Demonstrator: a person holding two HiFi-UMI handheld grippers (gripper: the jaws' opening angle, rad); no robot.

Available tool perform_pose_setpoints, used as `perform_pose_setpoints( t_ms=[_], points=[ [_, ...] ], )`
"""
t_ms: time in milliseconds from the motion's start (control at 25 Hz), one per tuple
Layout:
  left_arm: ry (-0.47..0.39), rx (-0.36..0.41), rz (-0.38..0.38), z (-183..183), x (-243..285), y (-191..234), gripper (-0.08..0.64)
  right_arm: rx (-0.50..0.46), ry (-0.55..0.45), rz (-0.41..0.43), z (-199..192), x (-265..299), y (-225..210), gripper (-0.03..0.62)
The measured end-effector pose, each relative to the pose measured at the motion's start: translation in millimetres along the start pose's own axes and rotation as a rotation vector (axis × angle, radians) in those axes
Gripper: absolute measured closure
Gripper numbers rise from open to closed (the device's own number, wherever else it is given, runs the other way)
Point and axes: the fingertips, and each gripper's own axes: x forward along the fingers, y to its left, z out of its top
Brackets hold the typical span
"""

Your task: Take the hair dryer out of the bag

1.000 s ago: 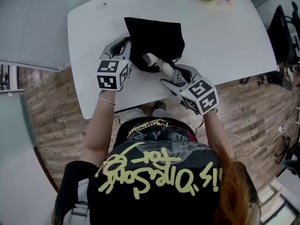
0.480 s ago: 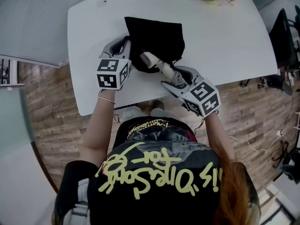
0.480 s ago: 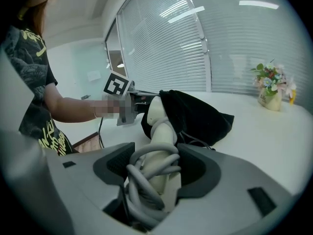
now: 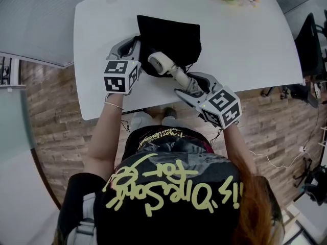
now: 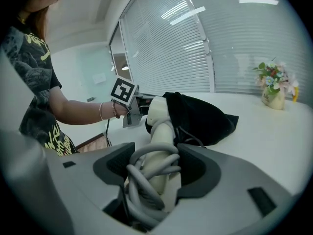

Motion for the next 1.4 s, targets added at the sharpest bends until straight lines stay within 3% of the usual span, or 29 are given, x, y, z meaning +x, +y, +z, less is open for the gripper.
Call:
perform_pose_setpoints(
  t_ms=[840,1400],
  points=[
    [0.006,-0.006,0.025,-4.8,1.3,-1.0,0.545,-0.028,-0.058,0.084,12.7,-21.2,14.3,0.319],
    [0.026,0.003,0.035,-9.2,9.2,0.0,0.545,-0.114,-0.062,0.125,22.3,-39.4,22.1,0.319]
  ],
)
